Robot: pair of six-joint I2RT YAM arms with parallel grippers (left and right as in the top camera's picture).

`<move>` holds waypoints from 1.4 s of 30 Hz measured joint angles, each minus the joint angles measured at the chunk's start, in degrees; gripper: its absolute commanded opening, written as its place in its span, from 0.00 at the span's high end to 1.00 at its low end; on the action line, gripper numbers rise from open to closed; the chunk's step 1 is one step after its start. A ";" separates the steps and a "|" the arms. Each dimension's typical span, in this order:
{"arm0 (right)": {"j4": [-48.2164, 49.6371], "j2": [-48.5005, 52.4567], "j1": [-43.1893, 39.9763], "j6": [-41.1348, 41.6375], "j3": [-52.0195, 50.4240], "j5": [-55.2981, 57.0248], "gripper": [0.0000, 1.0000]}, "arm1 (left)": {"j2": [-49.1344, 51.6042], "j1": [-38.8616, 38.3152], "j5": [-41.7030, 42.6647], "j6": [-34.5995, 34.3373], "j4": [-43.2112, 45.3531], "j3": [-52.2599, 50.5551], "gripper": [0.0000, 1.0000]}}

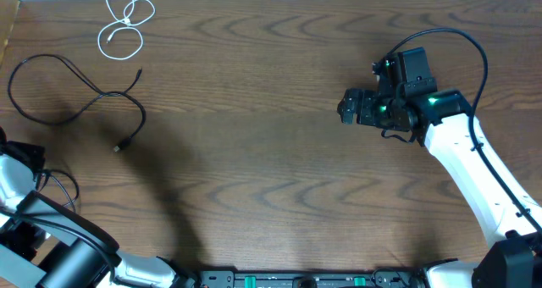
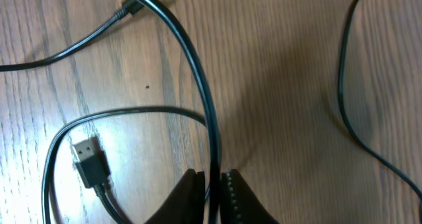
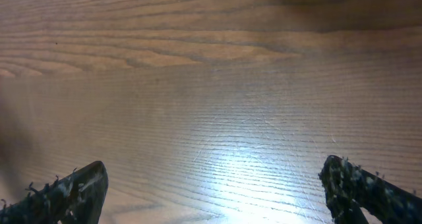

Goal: Untangle cables

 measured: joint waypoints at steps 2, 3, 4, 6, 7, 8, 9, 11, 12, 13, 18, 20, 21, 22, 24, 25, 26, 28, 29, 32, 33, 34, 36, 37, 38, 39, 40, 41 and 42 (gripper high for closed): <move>0.00 0.00 0.00 0.00 0.00 0.00 0.01 | 0.33 0.11 0.00 0.39 -0.28 0.00 0.83; 0.00 0.00 0.00 0.00 0.00 0.00 0.01 | 0.48 0.13 0.00 0.52 -0.55 0.00 0.83; 0.00 0.00 0.00 0.00 0.00 0.00 0.01 | 0.81 0.15 -0.02 0.61 -0.74 0.00 0.83; 0.00 0.00 0.00 0.00 0.00 0.00 0.01 | 1.73 0.15 -0.02 0.72 -1.07 0.00 0.58; 0.00 0.00 0.00 0.00 0.00 -0.02 0.01 | 2.69 0.15 0.07 0.92 -1.36 0.00 0.53; -0.02 0.00 0.00 0.00 0.00 0.00 0.01 | 3.26 0.15 0.00 0.90 -1.49 0.00 0.49; -0.09 0.00 0.00 0.00 0.00 -0.02 0.01 | 3.80 0.15 0.15 1.07 -1.49 0.00 0.47; -0.20 0.00 0.00 0.00 0.00 -0.02 0.01 | 5.16 0.15 0.20 0.90 -1.49 0.00 0.45; -0.26 0.00 0.00 0.00 0.00 -0.02 0.01 | 5.55 0.15 0.20 1.03 -1.49 0.00 0.42; -0.31 0.00 0.00 0.00 0.00 0.00 0.01 | 5.90 0.15 0.20 0.98 -1.46 0.00 0.40; -0.37 0.00 0.00 0.00 0.00 0.00 0.01 | 6.08 0.15 0.44 0.98 -0.61 0.00 0.39; -0.46 0.00 0.00 0.00 0.00 -0.02 0.01 | 5.95 0.15 1.46 1.01 -0.59 0.11 0.39; -0.48 0.00 0.00 0.00 0.00 0.00 0.01 | 5.57 0.15 2.27 1.01 -0.39 0.17 0.39; -0.48 0.00 0.00 0.00 0.00 0.00 0.01 | 4.96 0.15 3.54 1.01 0.00 0.24 0.39; -0.48 0.00 0.00 0.00 0.00 0.00 0.01 | 3.10 0.15 5.97 0.98 1.51 0.59 0.39; -0.50 0.00 0.00 0.00 0.00 0.00 0.01 | 1.68 0.15 7.37 1.01 2.95 0.79 0.39; -0.55 0.00 0.00 0.00 0.00 0.00 0.01 | 0.28 0.15 8.39 1.01 4.00 1.09 0.39; -0.70 0.00 0.00 0.00 0.00 -0.02 0.01 | -2.89 0.15 9.68 0.98 5.79 1.77 0.39; -0.74 0.00 0.00 0.00 0.00 -0.02 0.01 | -4.57 0.15 9.94 1.07 6.38 2.29 0.38; -0.74 0.00 0.00 0.00 0.00 0.00 0.01 | -7.91 0.15 7.26 2.40 5.53 3.80 0.34; -0.72 0.00 0.00 0.00 0.00 0.00 0.01 | -8.26 0.15 5.33 2.73 4.28 4.09 0.31; -0.74 0.00 0.00 0.00 0.00 -0.02 0.01 | -8.31 0.26 3.06 3.02 2.78 4.17 0.29; -0.79 0.00 0.00 0.00 0.00 -0.02 0.01 | -7.37 0.94 -0.76 3.52 -0.20 4.15 0.27; -0.83 0.00 0.00 0.00 0.00 -0.02 0.01 | -6.38 1.57 -2.29 3.67 -1.22 4.15 0.27; -0.85 0.00 0.00 0.00 0.00 0.00 0.01 | -5.38 2.27 -3.37 3.78 -1.99 4.15 0.27; -0.87 0.00 0.00 0.00 0.00 -0.02 0.01 | -4.24 3.13 -4.26 3.76 -2.82 4.13 0.27; -0.87 0.00 0.00 0.00 0.00 0.00 0.01 | -2.93 4.15 -4.92 3.65 -3.69 4.13 0.27; -0.90 0.00 0.00 0.00 0.00 -0.02 0.01 | -1.77 5.18 -5.03 3.41 -4.55 4.11 0.27; -0.92 0.00 0.00 0.00 0.00 0.00 0.01 | -0.37 6.51 -4.96 3.10 -5.29 4.07 0.27</move>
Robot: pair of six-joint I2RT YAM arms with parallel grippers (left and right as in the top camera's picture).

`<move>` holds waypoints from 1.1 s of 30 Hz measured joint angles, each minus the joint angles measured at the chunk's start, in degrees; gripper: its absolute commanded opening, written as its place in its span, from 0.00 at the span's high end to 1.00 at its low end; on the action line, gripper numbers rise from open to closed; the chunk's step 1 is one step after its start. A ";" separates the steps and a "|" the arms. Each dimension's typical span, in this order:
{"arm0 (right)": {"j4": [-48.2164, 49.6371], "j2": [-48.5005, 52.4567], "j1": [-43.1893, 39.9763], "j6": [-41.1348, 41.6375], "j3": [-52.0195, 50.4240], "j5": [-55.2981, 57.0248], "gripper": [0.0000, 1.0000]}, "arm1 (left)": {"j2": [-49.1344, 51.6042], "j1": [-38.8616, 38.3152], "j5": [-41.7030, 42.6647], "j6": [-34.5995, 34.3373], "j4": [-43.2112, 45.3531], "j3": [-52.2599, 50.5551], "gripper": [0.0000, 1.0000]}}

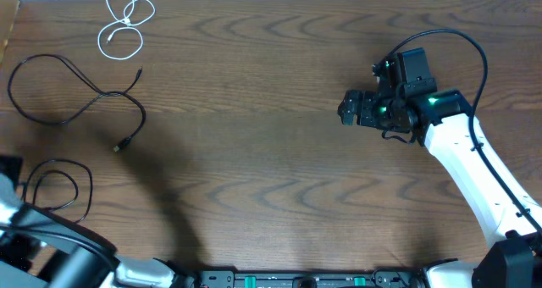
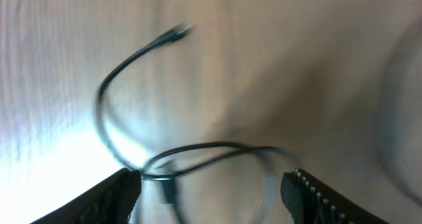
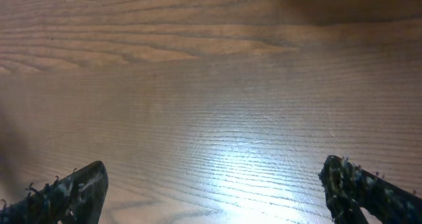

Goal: Untangle cables

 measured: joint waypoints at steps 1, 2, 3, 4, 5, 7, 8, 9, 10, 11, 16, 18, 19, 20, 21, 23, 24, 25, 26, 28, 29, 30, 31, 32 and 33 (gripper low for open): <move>-0.04 0.00 0.00 0.00 0.00 -0.02 0.01 | 1.11 1.16 0.48 -0.28 -0.39 -0.04 0.27; -0.07 0.00 0.00 0.00 0.00 -0.02 0.01 | 2.43 2.58 1.57 -0.55 -0.59 -0.09 0.27; -0.09 0.00 0.00 0.00 0.00 -0.02 0.01 | 3.37 3.69 2.73 -0.72 -0.63 -0.11 0.27; -0.11 0.00 0.00 0.00 0.00 0.00 0.01 | 4.31 4.81 3.91 -0.83 -0.70 -0.11 0.27; -0.11 0.00 0.00 0.00 0.00 0.00 0.01 | 5.03 5.75 5.05 -0.94 -0.68 -0.11 0.30; -0.09 0.00 0.00 0.00 0.00 -0.02 0.01 | 6.45 7.34 7.48 -1.09 -0.70 -0.11 0.32; -0.04 0.00 0.00 0.00 0.00 -0.02 0.01 | 6.99 7.82 8.37 -1.11 -0.70 -0.11 0.33; -0.02 0.00 0.00 0.00 0.00 0.00 0.01 | 7.45 8.17 9.25 -1.14 -0.70 -0.11 0.33; 0.00 0.00 0.00 0.00 0.00 0.00 0.01 | 7.91 8.37 9.99 -1.11 -0.70 -0.11 0.34; 0.00 0.00 0.00 0.00 0.00 -0.02 0.01 | 8.31 8.44 10.67 -1.14 -0.70 -0.11 0.35; 0.00 0.00 0.00 0.00 0.00 -0.02 0.01 | 9.81 8.41 12.44 -1.22 -0.72 -0.11 0.44; 0.00 0.00 0.00 0.00 0.00 0.00 0.01 | 10.49 8.41 12.61 -1.27 -0.76 -0.11 0.51; 0.00 0.00 0.00 0.00 0.00 0.00 0.01 | 10.80 8.41 12.68 -1.29 -0.76 -0.11 0.53; 0.00 0.00 0.00 0.00 0.00 0.00 0.01 | 11.15 8.41 12.70 -1.46 -0.83 -0.11 0.53; 0.00 0.00 0.00 0.00 0.00 -0.02 0.01 | 11.41 8.41 12.74 -1.36 -0.85 -0.11 0.53; 0.00 0.00 0.00 0.00 0.00 0.00 0.01 | 11.93 8.41 12.96 -1.46 -0.85 -0.11 0.54; 0.00 0.00 0.00 0.00 0.00 -0.02 0.01 | 12.11 8.41 13.09 -1.49 -0.83 -0.11 0.55; 0.00 0.00 0.00 0.00 0.00 0.00 0.01 | 12.24 8.41 13.11 -1.49 -0.74 -0.11 0.55; 0.00 0.00 0.00 0.00 0.00 -0.02 0.01 | 12.33 8.41 13.14 -1.51 -0.72 -0.11 0.55; 0.00 0.00 0.00 0.00 0.00 0.00 0.01 | 12.41 8.41 13.90 -1.49 -0.31 -0.11 0.55; 0.00 0.00 0.00 0.00 0.00 0.00 0.01 | 12.44 8.41 14.64 -1.44 0.24 -0.11 0.55; 0.00 0.00 0.00 0.00 0.00 0.00 0.01 | 12.46 8.41 15.58 -1.27 0.79 -0.11 0.55; 0.00 0.00 0.00 0.00 0.00 -0.02 0.01 | 12.46 8.41 16.63 -1.25 1.22 -0.11 0.55; 0.00 0.00 0.00 0.00 0.00 -0.02 0.01 | 12.46 8.41 17.84 -1.09 1.79 -0.11 0.55; 0.00 0.00 0.00 0.00 0.00 0.00 0.01 | 12.46 8.41 18.88 -1.05 2.21 -0.11 0.55</move>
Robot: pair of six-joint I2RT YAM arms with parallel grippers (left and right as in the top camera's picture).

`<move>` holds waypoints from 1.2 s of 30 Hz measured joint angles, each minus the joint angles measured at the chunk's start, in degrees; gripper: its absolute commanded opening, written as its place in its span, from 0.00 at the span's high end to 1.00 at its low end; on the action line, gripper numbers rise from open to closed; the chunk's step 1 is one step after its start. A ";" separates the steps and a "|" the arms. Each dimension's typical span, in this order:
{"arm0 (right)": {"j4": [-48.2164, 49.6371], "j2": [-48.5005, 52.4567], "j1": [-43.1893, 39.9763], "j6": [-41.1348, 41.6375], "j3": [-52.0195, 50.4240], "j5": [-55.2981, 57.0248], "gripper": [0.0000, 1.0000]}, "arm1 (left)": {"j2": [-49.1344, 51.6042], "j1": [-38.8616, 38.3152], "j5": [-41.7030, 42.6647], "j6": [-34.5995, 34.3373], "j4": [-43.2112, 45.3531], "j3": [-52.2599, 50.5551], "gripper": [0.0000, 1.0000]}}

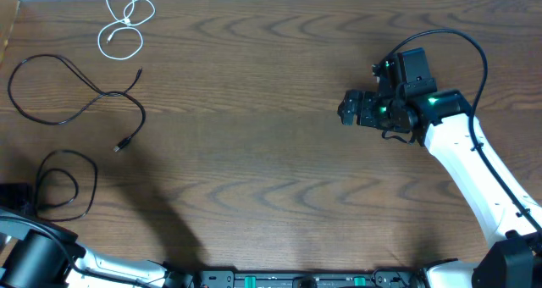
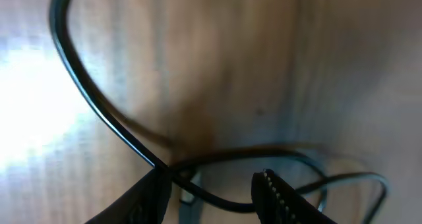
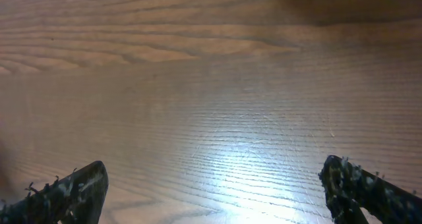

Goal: Untangle cables

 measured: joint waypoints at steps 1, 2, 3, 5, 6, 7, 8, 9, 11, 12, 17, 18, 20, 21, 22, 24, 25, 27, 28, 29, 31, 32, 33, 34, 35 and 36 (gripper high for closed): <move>0.00 0.00 0.00 0.00 0.00 0.00 0.01 | 0.00 0.00 1.09 0.02 0.17 0.00 0.55; 0.00 0.00 0.00 0.00 0.00 -0.02 0.01 | 0.00 0.00 1.73 0.09 0.17 0.00 0.55; 0.00 0.00 0.00 0.00 0.00 -0.02 0.01 | 0.00 0.00 2.25 0.24 0.17 0.00 0.55; 0.00 0.00 0.00 0.00 0.00 0.00 0.01 | 0.00 0.00 2.89 0.94 0.17 0.00 0.54; 0.00 0.00 0.00 0.00 0.00 -0.02 0.01 | 0.00 0.00 3.06 1.33 0.15 0.00 0.54; 0.00 0.00 0.00 0.00 0.00 0.00 0.01 | 0.00 0.00 3.21 1.62 0.15 0.00 0.53; 0.00 0.00 0.00 0.00 0.00 0.00 0.01 | 0.00 0.00 3.28 1.84 0.15 0.00 0.51; 0.00 0.00 0.00 0.00 0.00 -0.02 0.01 | -0.02 0.00 3.26 1.97 0.15 0.00 0.51; 0.00 0.00 0.00 0.00 0.00 0.00 0.01 | -0.24 0.00 3.06 2.12 0.13 -0.02 0.50; -0.02 0.00 0.00 0.00 0.00 -0.02 0.01 | -0.57 0.00 2.75 2.14 0.13 -0.02 0.50; 0.68 0.00 0.00 0.00 0.00 0.00 0.01 | -6.91 0.00 1.44 1.95 0.13 -0.22 0.48; 0.94 0.00 0.00 0.00 0.00 0.00 0.01 | -8.98 0.00 1.22 1.51 0.15 -0.22 0.45; 1.77 0.00 0.00 0.00 0.00 -0.02 0.01 | -12.70 -0.09 1.49 -0.15 0.72 -0.22 0.44; 1.88 0.00 0.00 0.00 0.00 -0.02 0.01 | -14.16 -0.11 2.36 -0.72 1.51 -0.22 0.44; 1.90 0.00 0.00 0.00 0.00 0.00 0.01 | -15.47 -0.26 3.91 -1.38 2.97 -0.22 0.44; 1.95 0.00 0.11 0.00 0.00 0.00 0.01 | -16.72 -0.94 7.56 -2.01 5.40 -0.20 0.44; 1.97 0.00 0.20 0.00 0.00 0.00 0.01 | -16.85 -1.64 9.57 -2.27 6.45 -0.20 0.44; 1.99 0.00 0.66 0.00 0.00 0.00 0.01 | -16.76 -4.02 12.85 -2.89 7.17 -0.22 0.43; 2.03 0.00 0.96 0.00 0.00 -0.02 0.01 | -16.72 -5.57 13.84 -2.89 7.17 -0.22 0.39; 2.03 0.00 1.25 0.00 0.00 -0.02 0.01 | -16.65 -7.61 14.86 -2.80 7.19 -0.22 0.34; 2.29 0.00 1.90 0.00 0.00 0.00 0.01 | -16.65 -12.09 15.74 -1.60 7.26 -0.22 0.24; 2.43 0.00 2.10 0.00 0.00 -0.02 0.01 | -16.65 -14.56 15.76 -0.42 7.23 -0.22 0.22; 2.69 0.00 2.40 0.00 0.00 0.00 0.01 | -16.63 -16.76 15.54 0.98 7.15 -0.22 0.22; 2.86 0.00 2.75 0.00 0.00 0.02 0.01 | -16.63 -19.32 14.93 2.36 6.78 -0.22 0.21; 2.97 0.00 3.19 0.00 0.00 0.02 0.01 | -16.63 -21.81 14.12 3.76 6.29 -0.22 0.21; 3.08 0.00 3.69 0.00 0.00 0.00 0.01 | -16.61 -25.03 12.90 5.42 5.64 -0.22 0.21</move>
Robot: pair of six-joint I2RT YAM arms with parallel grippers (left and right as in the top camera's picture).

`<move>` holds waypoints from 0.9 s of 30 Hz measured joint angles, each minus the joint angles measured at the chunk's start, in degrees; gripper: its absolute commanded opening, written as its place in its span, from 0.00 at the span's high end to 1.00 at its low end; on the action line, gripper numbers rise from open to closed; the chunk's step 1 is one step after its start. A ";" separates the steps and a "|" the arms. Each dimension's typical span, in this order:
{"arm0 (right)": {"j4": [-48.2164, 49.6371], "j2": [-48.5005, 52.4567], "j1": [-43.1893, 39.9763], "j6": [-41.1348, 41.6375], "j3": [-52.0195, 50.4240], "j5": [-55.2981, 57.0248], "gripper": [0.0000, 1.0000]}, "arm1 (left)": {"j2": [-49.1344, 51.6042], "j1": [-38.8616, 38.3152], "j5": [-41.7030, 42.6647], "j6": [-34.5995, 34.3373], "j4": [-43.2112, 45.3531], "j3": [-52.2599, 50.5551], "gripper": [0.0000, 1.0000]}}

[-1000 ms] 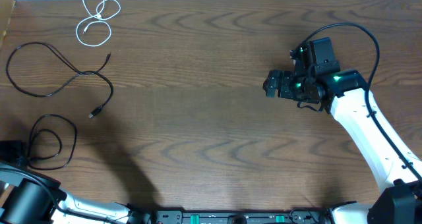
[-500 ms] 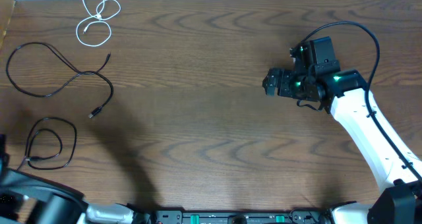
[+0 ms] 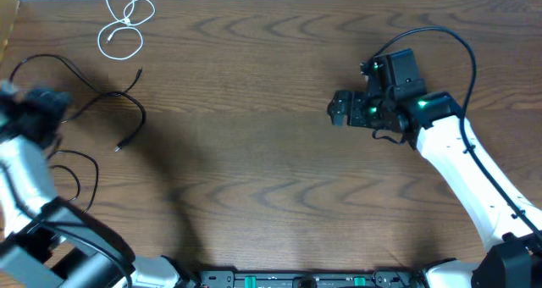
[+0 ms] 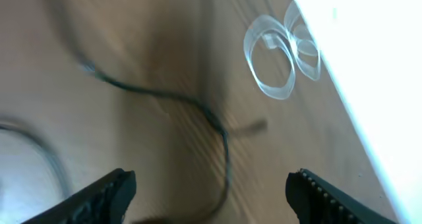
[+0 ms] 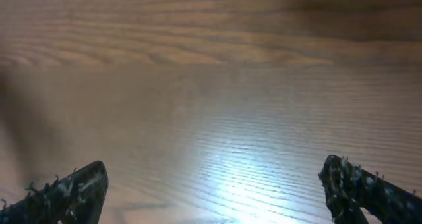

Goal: Untangle cables

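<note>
A long black cable (image 3: 141,116) snakes across the table's far left, its plug end near the middle left. A smaller black cable loop (image 3: 93,178) lies apart from it, closer to the front. A coiled white cable (image 3: 124,20) rests at the back left. My left gripper (image 3: 35,110), blurred, hovers over the long cable's left part. In the left wrist view the left gripper (image 4: 211,197) is wide open, with the black cable (image 4: 168,100) and the white cable (image 4: 277,59) blurred beyond it. My right gripper (image 3: 337,108) is open over bare wood (image 5: 211,118).
The right arm's own black lead (image 3: 461,42) arcs above its wrist. The table's back edge meets a white surface. Bare wood (image 3: 254,152) spans the middle between the two arms.
My left gripper was low at the front left edge, jaws close around the small black loop. Now it is farther back over the long cable, wide open. The right gripper has shifted slightly left.
First my left gripper was shut on a black cable at the left edge. Then it was open, and the small loop lay apart from the long cable. It stayed by that loop, and now hovers open over the long cable. The right arm barely moved.
</note>
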 measured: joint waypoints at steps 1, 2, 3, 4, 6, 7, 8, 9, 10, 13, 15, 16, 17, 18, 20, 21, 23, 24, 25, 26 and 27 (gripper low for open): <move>0.02 0.00 0.48 0.00 0.00 0.00 0.01 | 0.00 -2.03 -0.72 0.90 -0.35 0.00 0.21; 0.04 0.00 0.87 0.00 0.00 -0.02 0.01 | 0.00 -4.68 -2.03 1.90 -0.74 0.00 0.21; 0.02 0.00 1.36 0.00 0.00 -0.02 0.01 | 0.00 -6.97 -3.04 2.58 -1.01 0.00 0.16; 0.02 0.00 1.70 0.00 0.00 -0.02 0.01 | 0.00 -9.11 -3.87 3.15 -1.22 0.00 0.14; 0.02 0.00 2.32 0.00 0.00 -0.04 0.01 | 0.00 -13.46 -5.16 4.00 -1.95 0.00 0.13; 0.02 0.00 2.51 0.00 0.00 -0.04 0.01 | 0.00 -15.54 -5.75 4.42 -2.67 0.00 0.12; 0.02 0.00 2.78 0.00 0.00 -0.02 0.01 | 0.00 -17.27 -6.05 4.63 -3.48 0.00 0.12; -0.02 0.00 3.06 0.00 0.00 -0.02 0.01 | 0.00 -19.23 -6.38 4.90 -4.48 0.00 0.12; -0.13 0.00 3.32 0.00 0.00 -0.02 0.01 | 0.00 -21.20 -6.58 5.11 -5.46 0.00 0.12; -1.75 0.00 3.85 0.00 0.00 -0.02 0.03 | 0.00 -26.18 -6.75 5.35 -8.24 0.00 0.12; -3.08 0.00 3.91 0.00 -0.04 -0.04 0.03 | 0.00 -29.22 -5.97 5.53 -10.64 0.00 0.12; -3.89 -0.02 3.82 0.00 -0.04 -0.04 0.03 | -0.11 -29.99 -5.35 5.53 -11.98 0.00 0.12; -4.57 -0.02 3.69 0.00 -0.04 -0.07 0.03 | -0.28 -30.45 -4.85 5.53 -13.03 0.00 0.12; -5.29 -0.09 3.58 0.02 -0.07 -0.09 0.03 | -0.61 -30.77 -4.26 5.55 -14.27 -0.02 0.12; -5.84 -0.79 3.21 -0.02 -0.09 -0.09 0.03 | -2.27 -31.01 -3.30 5.53 -16.52 -0.04 0.12; -5.86 -1.57 2.95 -0.11 -0.09 -0.02 0.02 | -3.78 -30.99 -3.08 5.60 -17.79 -0.11 0.12; -5.90 -3.98 2.78 -0.50 -0.09 0.42 0.02 | -7.98 -30.88 -2.80 6.19 -19.96 -0.15 0.12; -6.10 -5.25 2.78 -0.57 -0.09 0.85 0.02 | -10.45 -30.80 -2.69 6.71 -21.03 -0.15 0.12; -6.40 -6.91 2.78 -0.72 -0.11 1.51 0.02 | -13.18 -30.77 -2.54 7.15 -22.05 -0.15 0.12; -6.93 -8.85 2.78 -0.76 -0.09 2.05 0.03 | -16.46 -30.77 -2.36 7.85 -23.19 -0.13 0.12; -7.54 -10.67 2.80 -0.83 -0.09 2.97 0.04 | -19.52 -30.77 -2.27 8.37 -24.39 -0.13 0.12</move>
